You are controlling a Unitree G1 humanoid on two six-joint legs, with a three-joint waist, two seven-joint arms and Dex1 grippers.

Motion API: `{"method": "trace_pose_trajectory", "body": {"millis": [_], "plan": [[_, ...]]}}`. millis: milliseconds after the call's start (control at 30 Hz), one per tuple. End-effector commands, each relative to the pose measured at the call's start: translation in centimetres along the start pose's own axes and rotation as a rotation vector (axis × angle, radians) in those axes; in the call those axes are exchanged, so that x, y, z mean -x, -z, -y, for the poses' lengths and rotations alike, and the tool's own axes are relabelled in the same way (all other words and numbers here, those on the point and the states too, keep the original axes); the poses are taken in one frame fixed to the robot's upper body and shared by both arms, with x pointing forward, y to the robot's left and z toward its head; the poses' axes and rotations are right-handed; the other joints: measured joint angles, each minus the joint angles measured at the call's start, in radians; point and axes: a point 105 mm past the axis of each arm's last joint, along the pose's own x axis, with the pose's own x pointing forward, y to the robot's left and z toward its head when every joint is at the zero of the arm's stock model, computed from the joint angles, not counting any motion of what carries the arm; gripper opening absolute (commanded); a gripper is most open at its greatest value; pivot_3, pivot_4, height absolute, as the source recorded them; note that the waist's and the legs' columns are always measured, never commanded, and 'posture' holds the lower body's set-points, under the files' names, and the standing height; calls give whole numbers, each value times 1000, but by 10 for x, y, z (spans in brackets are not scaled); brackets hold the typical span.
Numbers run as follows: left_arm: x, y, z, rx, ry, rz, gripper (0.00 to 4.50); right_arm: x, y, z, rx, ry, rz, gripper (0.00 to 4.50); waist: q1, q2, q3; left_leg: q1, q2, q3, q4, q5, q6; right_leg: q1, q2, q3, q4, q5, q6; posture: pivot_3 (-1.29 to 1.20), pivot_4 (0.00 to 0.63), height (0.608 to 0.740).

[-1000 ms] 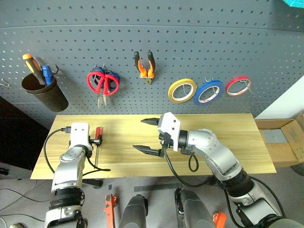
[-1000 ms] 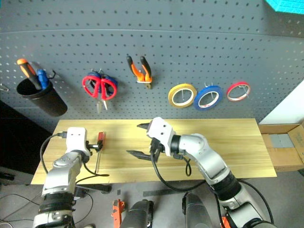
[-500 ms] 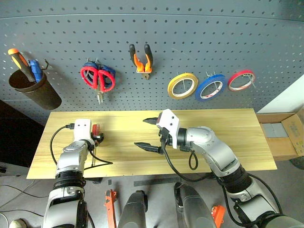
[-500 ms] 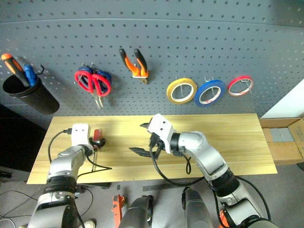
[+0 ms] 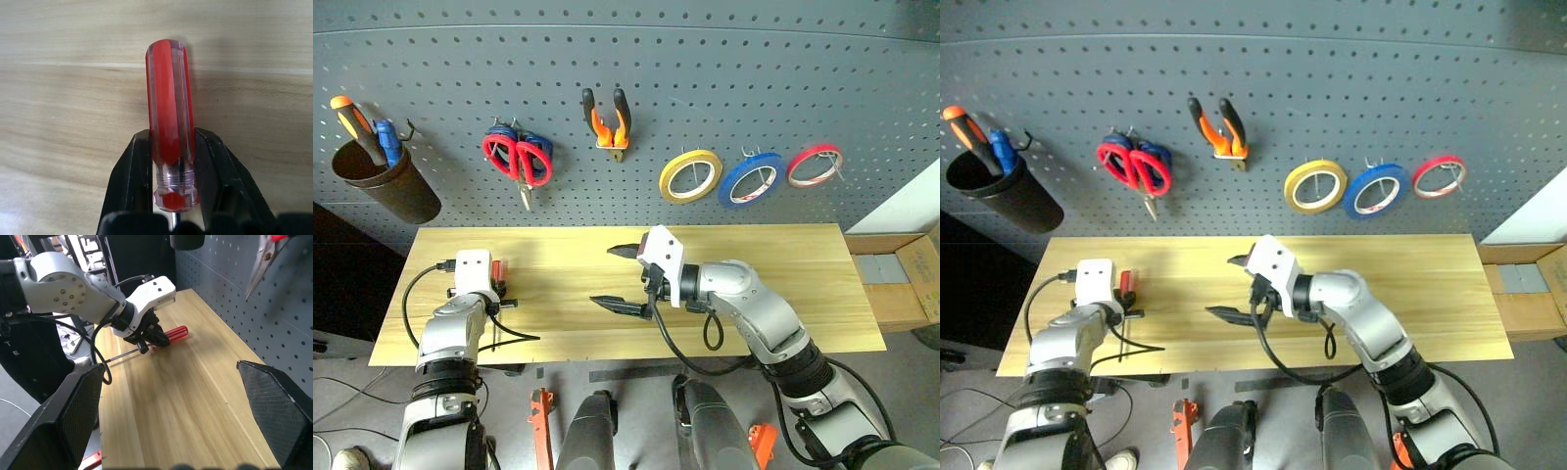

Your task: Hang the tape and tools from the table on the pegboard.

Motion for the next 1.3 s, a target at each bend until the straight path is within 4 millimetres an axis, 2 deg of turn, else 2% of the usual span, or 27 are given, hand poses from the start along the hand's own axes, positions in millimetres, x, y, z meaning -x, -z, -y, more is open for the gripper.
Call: {"method": "trace_pose_trajectory", "body": {"millis": [33, 67, 167, 333, 433, 533, 633, 700, 833, 933, 1167, 1300], "plan": [[25, -27, 1, -92, -16, 148, 816, 14, -21, -1, 25, -4, 103, 4500, 2, -1, -1, 0, 0, 0, 0, 1, -2, 0, 0, 0, 0, 0, 0, 46, 286, 740], [32, -29, 3, -120, -18, 170, 816, 17, -23, -1, 23, -2, 112, 4500, 3, -1, -1, 0, 0, 0, 0, 2, -3, 0, -1, 0, -1, 0, 0, 46, 286, 740], [69, -47, 6, -222, -118, 341, 816, 31, -32, -3, 5, 4, 184, 4500, 6, -3, -3, -1, -1, 0, -1, 1, -4, 0, -2, 0, -2, 0, 0, 64, 267, 740], [133, -51, 31, -321, -208, 558, 816, 47, -52, -13, -83, 21, 352, 4500, 20, -4, -11, -1, -1, 0, -1, 1, -4, 0, -2, 2, -3, 0, 0, 114, 230, 740], [160, -72, 37, -343, -263, 705, 816, 44, -65, -13, -106, 40, 435, 4500, 34, -5, -13, -1, 0, -1, -1, 0, -3, 0, -1, 2, -2, 0, 0, 134, 220, 740], [177, -110, 33, -354, -328, 865, 816, 32, -82, -8, -102, 57, 503, 4500, 54, -4, -17, -1, 0, -2, -1, 6, -9, 2, 2, -2, -1, 1, -2, 150, 212, 740], [182, -152, 15, -355, -416, 982, 816, 21, -95, -1, -96, 66, 540, 4500, 59, -6, -19, 0, -1, -2, 0, 11, -12, 4, 13, -6, -1, 4, 0, 148, 210, 740], [183, -171, 6, -353, -451, 1026, 816, 17, -101, 3, -90, 73, 554, 4500, 57, -7, -23, 2, 1, -3, 0, 14, -14, 5, 16, -7, -1, 5, -2, 147, 210, 740], [185, -213, -9, -345, -512, 1128, 816, 7, -114, 12, -64, 100, 578, 4500, 56, -7, -28, 3, 1, -3, -1, 14, -15, 5, 16, -7, 0, 9, -8, 142, 207, 740], [180, -246, -15, -304, -529, 1191, 816, -4, -124, 25, -52, 162, 586, 4500, 57, -7, -28, 1, 1, -4, -1, 15, -17, 2, 16, -7, 2, 10, -10, 136, 204, 740], [166, -274, -15, -218, -521, 1255, 816, -11, -133, 31, -18, 192, 600, 4500, 56, -8, -30, -2, 1, -2, -2, 17, -21, -1, 15, -7, -1, 11, -10, 111, 210, 740], [162, -284, -29, -169, -553, 1265, 816, -11, -129, 32, -19, 199, 586, 4500, 55, -8, -30, -3, 1, -2, -2, 16, -20, -2, 14, -7, -1, 11, -10, 101, 217, 740]]}}
